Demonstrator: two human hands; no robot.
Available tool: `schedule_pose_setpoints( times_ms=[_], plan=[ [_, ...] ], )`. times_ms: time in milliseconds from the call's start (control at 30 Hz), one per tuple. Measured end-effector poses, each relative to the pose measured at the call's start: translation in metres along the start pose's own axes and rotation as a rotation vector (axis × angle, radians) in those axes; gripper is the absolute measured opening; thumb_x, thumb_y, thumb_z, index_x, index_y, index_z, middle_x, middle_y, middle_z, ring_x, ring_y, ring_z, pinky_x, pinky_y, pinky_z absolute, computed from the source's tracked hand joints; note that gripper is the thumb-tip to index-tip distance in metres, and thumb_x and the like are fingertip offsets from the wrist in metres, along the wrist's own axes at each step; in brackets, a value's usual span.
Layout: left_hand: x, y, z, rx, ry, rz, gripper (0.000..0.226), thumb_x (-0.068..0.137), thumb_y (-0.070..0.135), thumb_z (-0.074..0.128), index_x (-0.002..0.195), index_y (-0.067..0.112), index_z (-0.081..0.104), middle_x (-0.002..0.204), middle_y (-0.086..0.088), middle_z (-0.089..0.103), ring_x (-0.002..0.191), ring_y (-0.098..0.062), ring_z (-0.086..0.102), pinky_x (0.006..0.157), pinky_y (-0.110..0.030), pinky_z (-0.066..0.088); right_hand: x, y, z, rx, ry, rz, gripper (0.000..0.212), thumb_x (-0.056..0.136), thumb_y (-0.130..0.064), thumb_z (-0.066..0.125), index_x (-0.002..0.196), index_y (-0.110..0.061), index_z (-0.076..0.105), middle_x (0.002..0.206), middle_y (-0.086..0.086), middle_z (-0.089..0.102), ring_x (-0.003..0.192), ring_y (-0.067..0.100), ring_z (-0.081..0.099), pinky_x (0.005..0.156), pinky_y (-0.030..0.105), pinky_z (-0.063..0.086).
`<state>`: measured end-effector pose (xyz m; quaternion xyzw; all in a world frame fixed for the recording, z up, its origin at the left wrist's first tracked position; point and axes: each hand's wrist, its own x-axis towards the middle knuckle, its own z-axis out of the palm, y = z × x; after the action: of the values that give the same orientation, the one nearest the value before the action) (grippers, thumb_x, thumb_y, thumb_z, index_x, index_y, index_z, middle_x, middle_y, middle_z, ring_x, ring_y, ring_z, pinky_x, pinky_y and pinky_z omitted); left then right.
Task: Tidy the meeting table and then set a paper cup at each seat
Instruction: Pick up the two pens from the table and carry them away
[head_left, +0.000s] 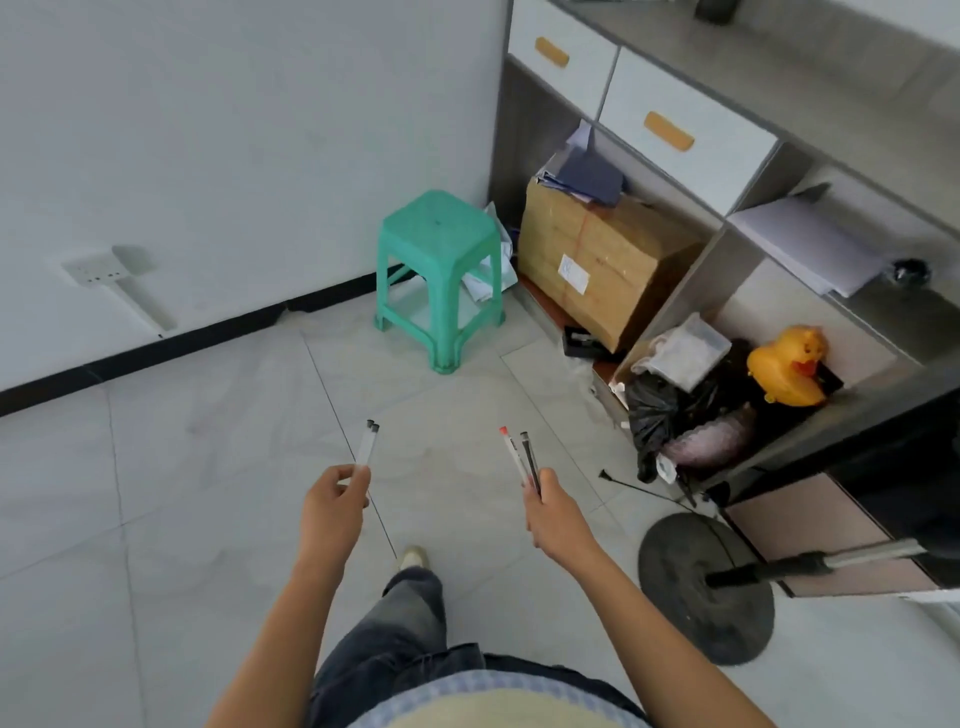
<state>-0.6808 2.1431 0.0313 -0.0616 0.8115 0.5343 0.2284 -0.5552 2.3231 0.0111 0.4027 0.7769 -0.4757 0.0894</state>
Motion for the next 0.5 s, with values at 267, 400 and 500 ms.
schedule_pose_setpoints(
  times_ms=[267, 400, 500],
  plan=[
    [0.126, 0.083, 0.015, -0.023, -0.060, 0.017, 0.017, 0.091, 0.023, 0.048, 0.095, 0.009, 0.056, 0.067, -0.004, 0.048, 0.054, -0.018, 0.037, 0.052, -0.027, 0.031, 0.086, -0.077, -0.017, -0.034, 0.054, 0.040, 0.016, 0.098, -0.025, 0.029, 0.087, -0.015, 0.035, 0.061, -0.001, 0.041, 0.052, 0.014, 0.037, 0.047, 0.026, 0.029],
    [0.149, 0.093, 0.050, 0.037, -0.172, -0.044, 0.017, 0.090, 0.023, 0.049, 0.095, 0.009, 0.058, 0.067, -0.004, 0.050, 0.055, -0.016, 0.040, 0.053, -0.027, 0.033, 0.113, -0.066, -0.036, 0.036, 0.092, 0.174, 0.016, 0.098, -0.024, 0.029, 0.085, -0.016, 0.034, 0.063, 0.002, 0.043, 0.056, 0.016, 0.040, 0.054, 0.030, 0.034],
    [0.174, 0.113, 0.079, 0.061, -0.197, -0.056, 0.016, 0.090, 0.022, 0.049, 0.093, 0.009, 0.058, 0.067, -0.004, 0.049, 0.055, -0.016, 0.039, 0.052, -0.026, 0.032, 0.146, -0.067, -0.059, 0.068, 0.104, 0.207, 0.017, 0.098, -0.024, 0.029, 0.084, -0.017, 0.035, 0.065, 0.001, 0.044, 0.057, 0.015, 0.042, 0.053, 0.027, 0.035]
  ],
)
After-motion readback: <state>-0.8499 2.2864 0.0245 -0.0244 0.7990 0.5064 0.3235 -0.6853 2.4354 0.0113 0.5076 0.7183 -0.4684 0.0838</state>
